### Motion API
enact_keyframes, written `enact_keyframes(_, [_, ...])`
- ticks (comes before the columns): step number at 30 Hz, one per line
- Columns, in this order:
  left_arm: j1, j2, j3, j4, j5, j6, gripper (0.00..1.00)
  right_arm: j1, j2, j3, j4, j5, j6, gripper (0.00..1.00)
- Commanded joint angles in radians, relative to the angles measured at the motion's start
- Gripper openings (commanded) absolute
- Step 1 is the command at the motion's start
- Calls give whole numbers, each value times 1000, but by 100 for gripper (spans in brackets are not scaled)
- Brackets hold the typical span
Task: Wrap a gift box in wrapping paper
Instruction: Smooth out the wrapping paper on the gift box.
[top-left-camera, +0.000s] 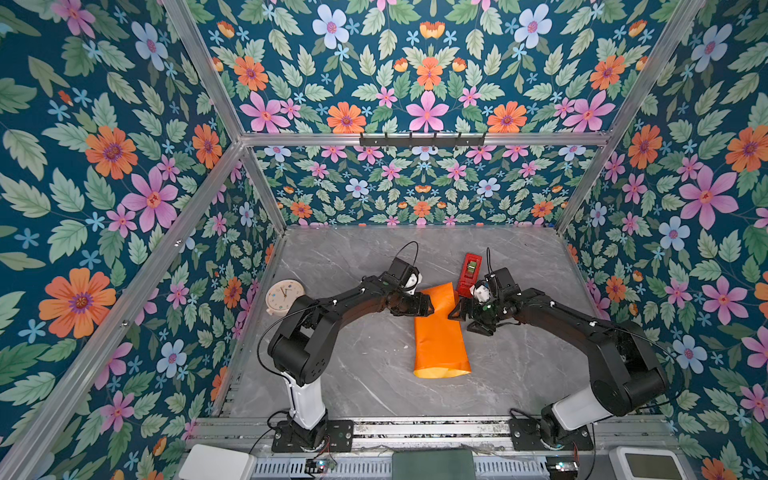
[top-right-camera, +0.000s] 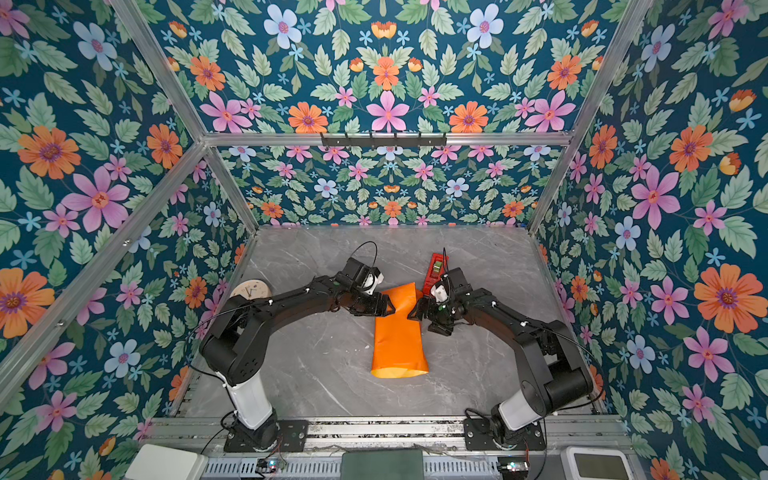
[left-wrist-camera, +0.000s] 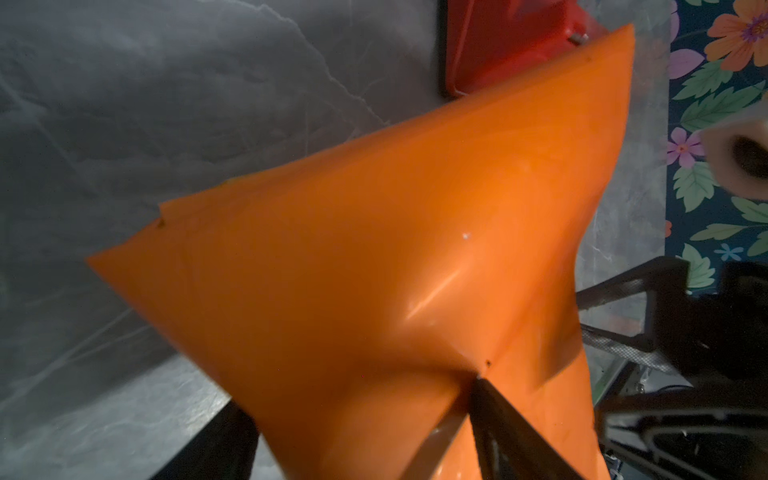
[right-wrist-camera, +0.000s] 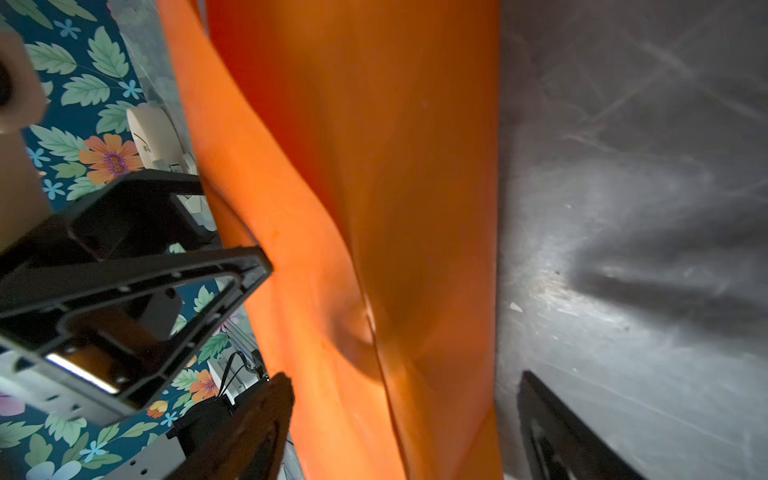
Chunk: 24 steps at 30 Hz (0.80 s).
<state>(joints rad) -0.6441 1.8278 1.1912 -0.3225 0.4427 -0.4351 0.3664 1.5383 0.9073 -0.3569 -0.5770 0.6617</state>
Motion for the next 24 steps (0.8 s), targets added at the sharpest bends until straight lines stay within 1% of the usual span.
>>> enact_keyframes(1, [-5,19,-7,-113,-88,40,79,1,13,31,-16,16,6,86])
enact_keyframes(5, [-6,21,-4,-114,-90,40,80,1,58,61,-16,35,-6,87])
enact_keyframes(9, [-8,22,5,-112,-89,37,80,1,94,58,-17,49,-20,85])
enact_keyframes(17, [-11,-6,23,-52,-78,-23,83,1,83,-48,-21,63,-36,79])
enact_keyframes(24, [-8,-93,-12,-9,-55,-87,86,2,81,-90,-2,60,-31,78])
